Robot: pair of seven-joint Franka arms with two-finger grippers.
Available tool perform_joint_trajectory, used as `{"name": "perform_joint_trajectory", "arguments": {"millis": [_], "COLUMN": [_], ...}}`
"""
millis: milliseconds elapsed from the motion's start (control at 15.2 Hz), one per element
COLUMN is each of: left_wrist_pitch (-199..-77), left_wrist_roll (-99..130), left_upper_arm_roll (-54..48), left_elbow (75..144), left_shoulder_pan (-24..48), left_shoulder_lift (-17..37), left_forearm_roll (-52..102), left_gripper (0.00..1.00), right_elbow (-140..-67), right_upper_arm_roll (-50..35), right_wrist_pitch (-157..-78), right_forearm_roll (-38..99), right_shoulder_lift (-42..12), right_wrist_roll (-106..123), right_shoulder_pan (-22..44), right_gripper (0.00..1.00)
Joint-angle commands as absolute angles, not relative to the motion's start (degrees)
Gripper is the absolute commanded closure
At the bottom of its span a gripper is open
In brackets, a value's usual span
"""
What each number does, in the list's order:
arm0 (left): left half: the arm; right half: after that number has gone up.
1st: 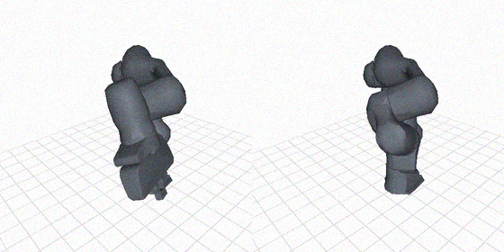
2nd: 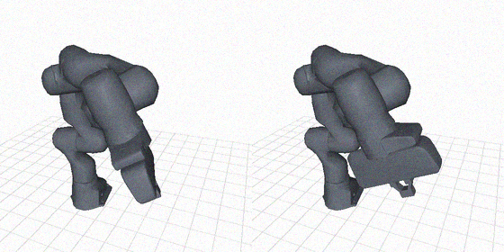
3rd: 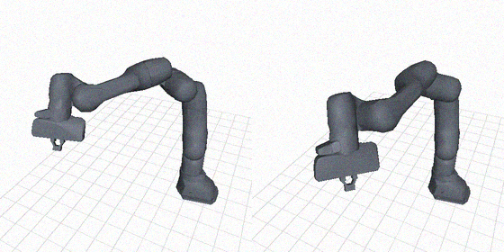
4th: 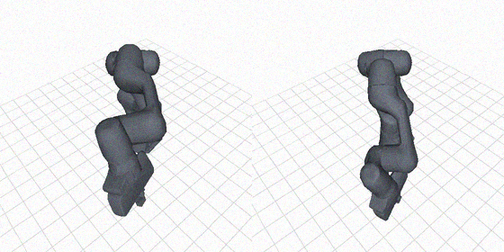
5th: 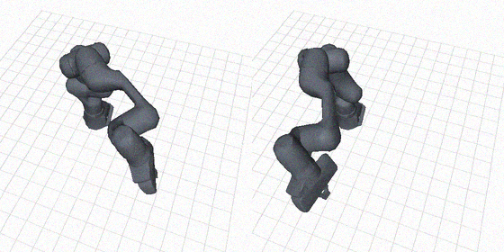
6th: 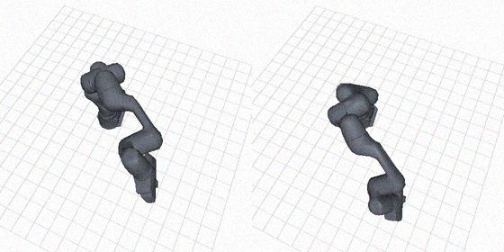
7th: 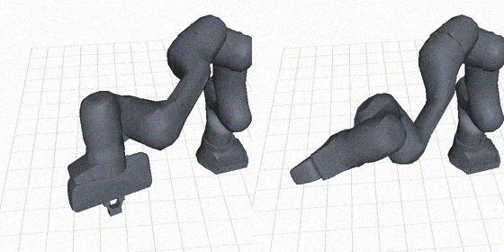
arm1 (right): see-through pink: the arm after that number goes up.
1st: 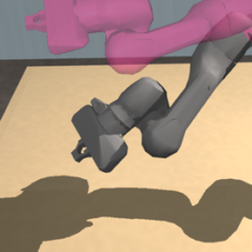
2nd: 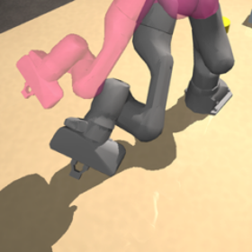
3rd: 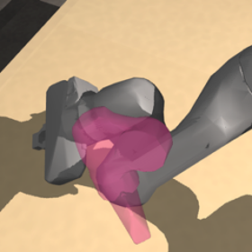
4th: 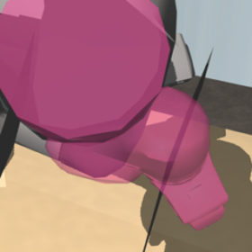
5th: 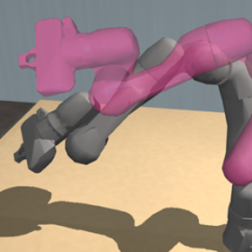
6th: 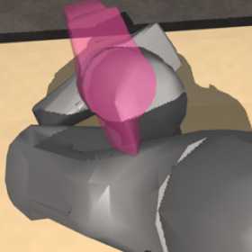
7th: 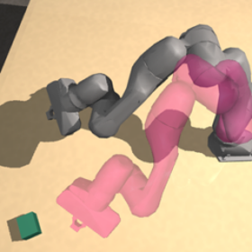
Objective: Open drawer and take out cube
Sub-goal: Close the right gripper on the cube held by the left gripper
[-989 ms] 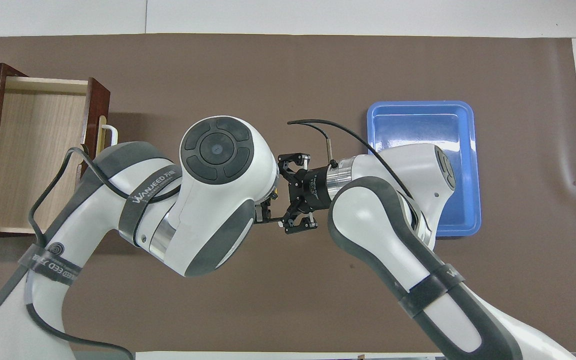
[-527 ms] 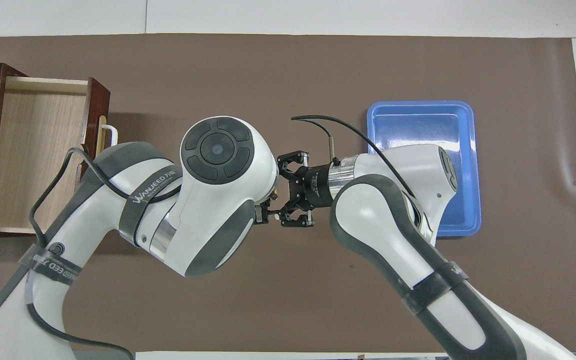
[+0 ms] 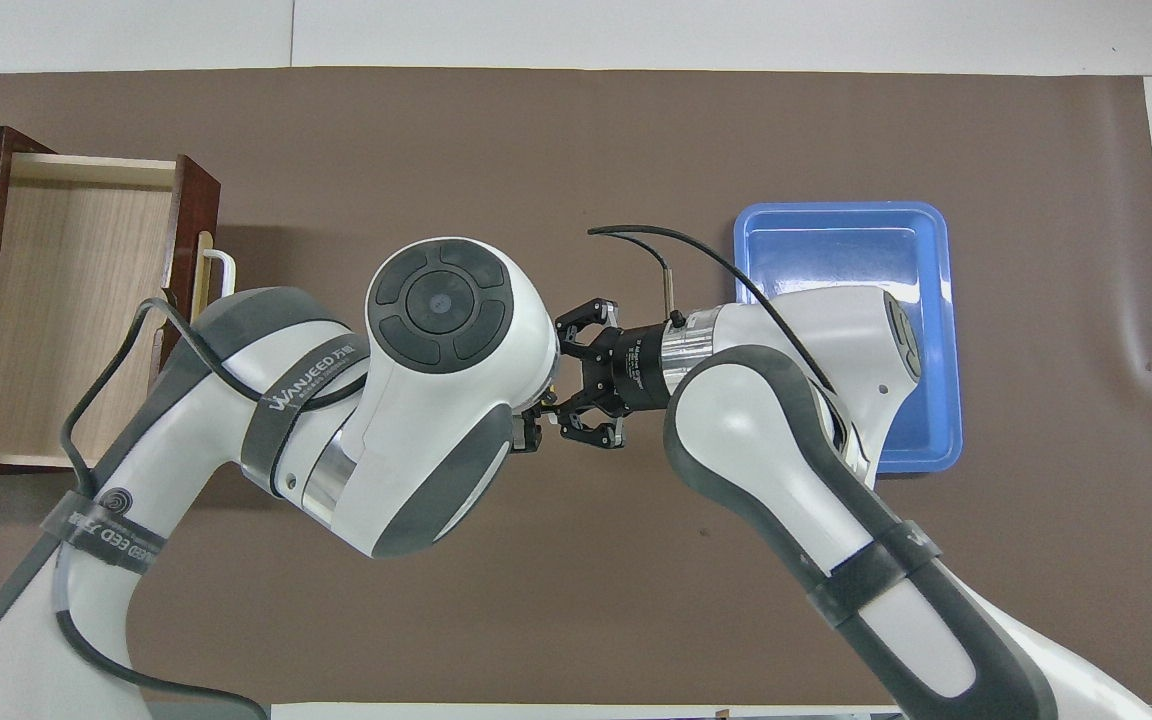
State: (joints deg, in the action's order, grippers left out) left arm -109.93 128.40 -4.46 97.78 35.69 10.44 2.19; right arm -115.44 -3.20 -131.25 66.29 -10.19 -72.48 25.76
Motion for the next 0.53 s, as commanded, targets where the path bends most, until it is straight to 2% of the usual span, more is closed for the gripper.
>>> {"name": "perform_joint_trajectory", "arguments": {"millis": [0, 66, 132, 462], "left_wrist_pitch": [-111.18, -111.18, -111.18, -110.31], "left_wrist_roll": [129.2, 129.11, 129.02, 128.85], "left_upper_arm_roll": [-3.6, -3.6, -3.6, -3.52], "left_elbow": [98.61, 98.61, 98.61, 98.18], "left_shoulder_pan": [36.12, 36.12, 36.04, 35.77], "left_shoulder_lift": [9.4, 9.4, 9.4, 9.4], "left_forearm_roll": [1.23, 1.32, 1.32, 1.23], "left_gripper": [0.73, 0.29, 0.0, 0.0], "right_elbow": [-115.58, -115.49, -115.49, -115.05], "right_upper_arm_roll": [-3.96, -3.96, -3.96, -3.95], "right_wrist_pitch": [-129.99, -129.9, -129.82, -129.38], "right_forearm_roll": [67.59, 67.59, 67.59, 67.59], "right_shoulder_lift": [-9.23, -9.23, -9.23, -9.32], "right_wrist_roll": [-71.72, -71.72, -71.72, -71.72], "right_shoulder_pan": [24.79, 24.61, 24.44, 23.91], "right_gripper": [1.0, 1.0, 1.0, 1.0]}}
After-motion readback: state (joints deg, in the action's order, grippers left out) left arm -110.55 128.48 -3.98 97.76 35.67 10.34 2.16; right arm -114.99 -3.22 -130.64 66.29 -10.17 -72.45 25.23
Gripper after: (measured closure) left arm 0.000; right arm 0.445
